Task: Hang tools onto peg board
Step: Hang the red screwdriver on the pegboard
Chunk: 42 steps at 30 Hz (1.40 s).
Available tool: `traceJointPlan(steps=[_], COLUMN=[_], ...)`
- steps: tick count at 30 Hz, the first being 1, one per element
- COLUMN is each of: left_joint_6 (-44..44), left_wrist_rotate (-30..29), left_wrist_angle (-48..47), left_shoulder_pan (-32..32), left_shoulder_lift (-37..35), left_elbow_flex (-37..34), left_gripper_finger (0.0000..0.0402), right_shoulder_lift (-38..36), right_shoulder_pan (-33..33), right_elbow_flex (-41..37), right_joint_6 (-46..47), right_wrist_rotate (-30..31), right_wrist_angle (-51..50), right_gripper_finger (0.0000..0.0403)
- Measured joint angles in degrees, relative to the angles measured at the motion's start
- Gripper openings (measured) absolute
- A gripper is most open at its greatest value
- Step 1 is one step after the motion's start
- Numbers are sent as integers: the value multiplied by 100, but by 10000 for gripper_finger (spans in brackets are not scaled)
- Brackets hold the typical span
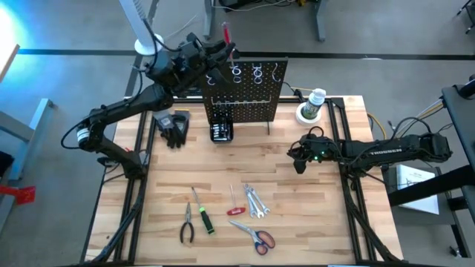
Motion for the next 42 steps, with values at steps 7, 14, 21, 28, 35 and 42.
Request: traceJointPlan(steps=[7,14,21,28,35,42], left_joint_6=[-117,-368,-378,-510,-459,-392], left_wrist_rotate=[116,113,53,-68,-103,-210], left_wrist_angle=[114,-141,-524,-564,-502,-353], left_shoulder_pan=[0,0,-5,-11,-108,-166], left_shoulder_lift=[125,226,198,114,92,-32], left_elbow_flex=[0,0,-121,-339,-440,-769], left_gripper_finger=[60,60,60,60,60,60], right_shoulder_lift=[0,0,0,0,0,0], right_shoulder_pan=[0,0,0,26,26,26], right_elbow_flex=[0,0,0,-8,-76,-122], right_joint_6=[85,144,141,140,142,144], right_wrist_rotate=[-1,-3,-8,-23,-25,-27], right_wrist_angle=[4,3,-1,-176,-177,-175], right_gripper_finger=[60,48,60,71,64,64])
